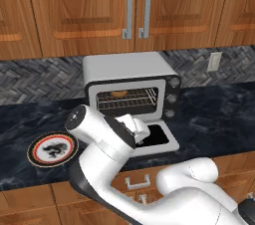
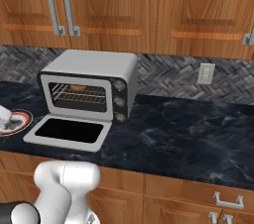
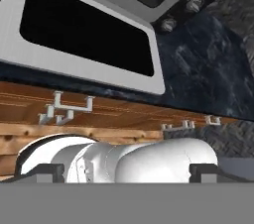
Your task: Pick up the bagel from the plate, place it on the toaster oven rack, close the door, and set the timer.
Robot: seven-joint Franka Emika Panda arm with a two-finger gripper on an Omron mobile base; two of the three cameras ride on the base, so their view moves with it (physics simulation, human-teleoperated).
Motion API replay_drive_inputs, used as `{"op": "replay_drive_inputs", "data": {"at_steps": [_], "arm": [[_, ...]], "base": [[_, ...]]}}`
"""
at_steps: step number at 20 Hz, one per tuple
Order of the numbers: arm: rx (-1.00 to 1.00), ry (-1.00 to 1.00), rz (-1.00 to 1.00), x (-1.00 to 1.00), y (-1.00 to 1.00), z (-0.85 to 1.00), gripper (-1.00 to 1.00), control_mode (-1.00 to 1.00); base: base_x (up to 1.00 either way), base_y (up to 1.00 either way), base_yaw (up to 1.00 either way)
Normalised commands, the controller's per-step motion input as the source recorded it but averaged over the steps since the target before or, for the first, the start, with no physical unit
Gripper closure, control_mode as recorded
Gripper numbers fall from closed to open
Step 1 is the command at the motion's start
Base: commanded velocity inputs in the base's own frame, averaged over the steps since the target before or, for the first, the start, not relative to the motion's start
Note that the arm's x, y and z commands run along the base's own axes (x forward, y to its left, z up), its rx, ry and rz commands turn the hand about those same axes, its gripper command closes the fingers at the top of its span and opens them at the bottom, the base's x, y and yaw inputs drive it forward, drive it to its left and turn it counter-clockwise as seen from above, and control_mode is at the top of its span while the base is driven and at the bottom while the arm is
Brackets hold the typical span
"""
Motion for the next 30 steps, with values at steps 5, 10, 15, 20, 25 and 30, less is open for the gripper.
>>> {"op": "replay_drive_inputs", "data": {"at_steps": [5, 10, 15, 20, 25, 30], "arm": [[0.01, 0.01, 0.30, -0.03, 0.00, -0.37, -1.00, -1.00], [0.00, 0.08, 0.06, 0.24, 0.00, -0.34, -1.00, -1.00], [0.00, 0.11, 0.00, 0.13, 0.13, -0.35, -1.00, -1.00], [-0.01, 0.03, 0.00, 0.16, 0.31, -0.26, -1.00, -1.00], [-0.04, 0.00, 0.00, 0.24, 0.39, -0.15, -1.00, -1.00], [-0.11, 0.00, 0.00, 0.38, 0.26, -0.18, -1.00, -1.00]], "base": [[0.00, 0.00, 0.00], [0.00, 0.00, 0.00], [0.00, 0.00, 0.00], [0.00, 0.00, 0.00], [0.00, 0.00, 0.00], [0.00, 0.00, 0.00]]}}
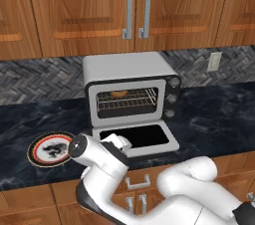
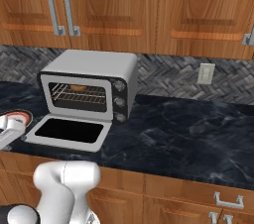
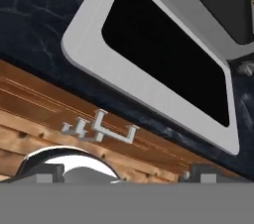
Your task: Pick up the bagel from the plate, place it on the toaster oven rack, close the door, and set the timer.
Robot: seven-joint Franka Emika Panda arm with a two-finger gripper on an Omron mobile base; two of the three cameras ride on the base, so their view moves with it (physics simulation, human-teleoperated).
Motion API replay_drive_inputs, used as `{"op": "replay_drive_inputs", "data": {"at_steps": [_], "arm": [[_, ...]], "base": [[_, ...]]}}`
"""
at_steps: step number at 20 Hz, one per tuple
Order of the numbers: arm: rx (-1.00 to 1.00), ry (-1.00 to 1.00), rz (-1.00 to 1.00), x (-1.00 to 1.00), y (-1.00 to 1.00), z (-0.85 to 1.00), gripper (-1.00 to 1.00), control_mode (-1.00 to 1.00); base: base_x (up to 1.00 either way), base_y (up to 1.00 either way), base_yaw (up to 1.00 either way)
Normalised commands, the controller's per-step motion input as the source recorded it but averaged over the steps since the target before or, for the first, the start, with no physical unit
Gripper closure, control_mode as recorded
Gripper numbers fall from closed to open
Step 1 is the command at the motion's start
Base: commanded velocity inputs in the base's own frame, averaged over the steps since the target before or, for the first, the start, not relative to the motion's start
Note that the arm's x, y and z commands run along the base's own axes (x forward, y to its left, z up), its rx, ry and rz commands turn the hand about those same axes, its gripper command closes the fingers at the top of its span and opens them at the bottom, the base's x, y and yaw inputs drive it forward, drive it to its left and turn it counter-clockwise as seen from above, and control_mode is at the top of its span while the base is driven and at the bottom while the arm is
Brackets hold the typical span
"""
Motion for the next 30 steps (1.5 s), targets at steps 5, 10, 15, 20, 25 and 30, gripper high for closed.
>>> {"op": "replay_drive_inputs", "data": {"at_steps": [5, 10, 15, 20, 25, 30], "arm": [[-0.17, 0.01, 0.00, 0.45, 0.14, -0.23, -1.00, -1.00], [-0.18, 0.03, 0.00, 0.40, 0.14, -0.31, -1.00, -1.00], [-0.16, 0.02, 0.00, 0.28, 0.06, -0.31, -1.00, -1.00], [-0.12, 0.00, 0.00, 0.32, 0.00, -0.26, -1.00, -1.00], [-0.09, 0.00, 0.00, 0.27, 0.00, -0.21, -1.00, -1.00], [-0.05, 0.00, 0.03, 0.27, 0.00, -0.11, -1.00, -1.00]], "base": [[0.00, 0.00, 0.00], [0.00, 0.00, 0.00], [0.00, 0.00, 0.00], [0.00, 0.00, 0.00], [0.00, 0.00, 0.00], [0.00, 0.00, 0.00]]}}
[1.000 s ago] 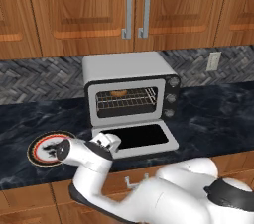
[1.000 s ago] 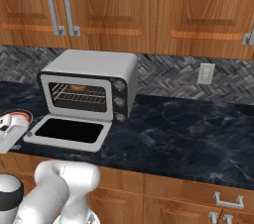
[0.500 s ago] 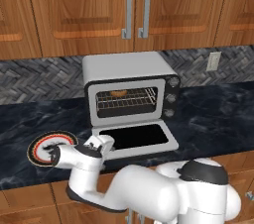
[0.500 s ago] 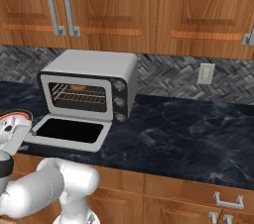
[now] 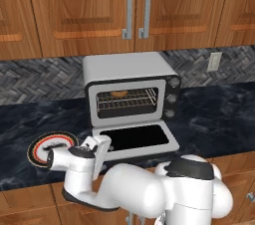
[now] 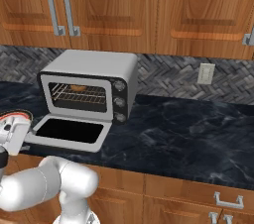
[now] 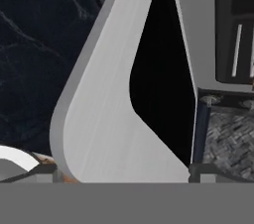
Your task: Pick up the bagel from the plate, place it on the toaster oven rack, close the door, and set the timer.
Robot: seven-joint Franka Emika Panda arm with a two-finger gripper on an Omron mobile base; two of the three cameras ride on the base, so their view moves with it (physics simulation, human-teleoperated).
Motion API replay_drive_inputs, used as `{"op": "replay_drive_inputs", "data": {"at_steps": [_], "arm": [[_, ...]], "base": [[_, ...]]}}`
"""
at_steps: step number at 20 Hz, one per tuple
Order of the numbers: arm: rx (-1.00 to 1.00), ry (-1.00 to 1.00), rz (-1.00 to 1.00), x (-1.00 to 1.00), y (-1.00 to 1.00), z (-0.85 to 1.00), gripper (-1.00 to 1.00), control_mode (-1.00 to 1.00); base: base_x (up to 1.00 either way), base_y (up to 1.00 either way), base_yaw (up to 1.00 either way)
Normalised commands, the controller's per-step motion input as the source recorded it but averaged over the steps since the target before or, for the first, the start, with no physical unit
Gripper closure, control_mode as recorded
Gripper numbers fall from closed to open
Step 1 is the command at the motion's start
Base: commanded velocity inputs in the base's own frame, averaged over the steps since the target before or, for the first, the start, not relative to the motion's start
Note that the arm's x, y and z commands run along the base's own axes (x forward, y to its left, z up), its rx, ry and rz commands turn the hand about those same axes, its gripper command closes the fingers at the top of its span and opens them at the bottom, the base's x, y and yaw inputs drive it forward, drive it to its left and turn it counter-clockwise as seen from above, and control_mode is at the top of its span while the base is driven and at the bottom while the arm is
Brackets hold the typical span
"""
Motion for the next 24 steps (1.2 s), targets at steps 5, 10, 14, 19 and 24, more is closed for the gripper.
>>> {"op": "replay_drive_inputs", "data": {"at_steps": [5, 10, 14, 19, 24], "arm": [[-0.05, 0.00, 0.03, 0.26, 0.00, 0.02, -1.00, -1.00], [-0.02, 0.00, 0.05, 0.34, 0.00, 0.22, -1.00, -1.00], [0.00, 0.00, 0.08, 0.40, 0.00, 0.39, -1.00, -1.00], [0.00, -0.01, 0.10, 0.47, 0.00, 0.51, -1.00, -1.00], [0.00, -0.02, 0.19, 0.54, 0.00, 0.34, -1.00, -1.00]], "base": [[0.00, 0.00, 0.00], [0.00, 0.00, 0.00], [0.00, 0.00, 0.00], [0.00, 0.00, 0.00], [0.00, 0.00, 0.00]]}}
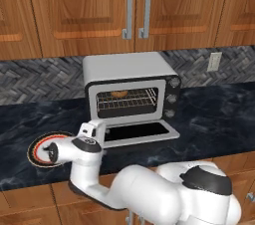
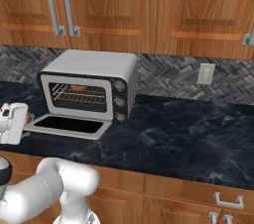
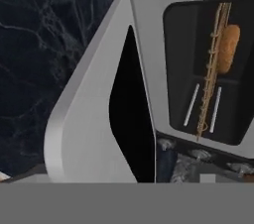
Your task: Pick up the bagel from the plate, place it on the toaster oven rack, close the door, and set the timer.
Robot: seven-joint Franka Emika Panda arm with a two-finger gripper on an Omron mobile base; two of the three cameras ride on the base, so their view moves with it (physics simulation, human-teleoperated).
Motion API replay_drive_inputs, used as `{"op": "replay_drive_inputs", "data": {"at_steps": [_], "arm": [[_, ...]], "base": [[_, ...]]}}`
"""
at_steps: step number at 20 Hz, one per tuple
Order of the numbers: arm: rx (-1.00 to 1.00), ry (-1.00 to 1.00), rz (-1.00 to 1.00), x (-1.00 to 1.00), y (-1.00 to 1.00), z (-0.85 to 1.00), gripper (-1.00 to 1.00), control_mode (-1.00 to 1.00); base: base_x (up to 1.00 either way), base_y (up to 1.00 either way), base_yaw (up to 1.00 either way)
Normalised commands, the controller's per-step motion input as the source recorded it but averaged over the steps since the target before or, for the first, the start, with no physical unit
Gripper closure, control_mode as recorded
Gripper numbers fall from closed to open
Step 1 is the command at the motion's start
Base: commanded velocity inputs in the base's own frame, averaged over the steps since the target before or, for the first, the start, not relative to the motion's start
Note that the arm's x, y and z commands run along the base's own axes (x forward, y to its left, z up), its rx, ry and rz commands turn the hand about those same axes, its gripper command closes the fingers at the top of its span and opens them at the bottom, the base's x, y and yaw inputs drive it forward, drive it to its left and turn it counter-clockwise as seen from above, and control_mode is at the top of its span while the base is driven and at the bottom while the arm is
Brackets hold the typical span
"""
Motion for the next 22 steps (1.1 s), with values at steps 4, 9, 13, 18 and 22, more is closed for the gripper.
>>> {"op": "replay_drive_inputs", "data": {"at_steps": [4, 9, 13, 18, 22], "arm": [[0.00, -0.01, 0.31, 0.53, 0.00, 0.19, -1.00, -1.00], [0.00, -0.01, 0.33, 0.55, 0.00, 0.20, -1.00, -1.00], [-0.02, -0.01, 0.32, 0.60, 0.00, 0.15, -1.00, -1.00], [-0.04, 0.00, 0.28, 0.67, 0.00, 0.10, -1.00, -1.00], [-0.07, 0.00, 0.22, 0.64, 0.04, 0.01, -1.00, -1.00]], "base": [[0.00, 0.00, 0.00], [0.00, 0.00, 0.00], [0.00, 0.00, 0.00], [0.00, 0.00, 0.00], [0.00, 0.00, 0.00]]}}
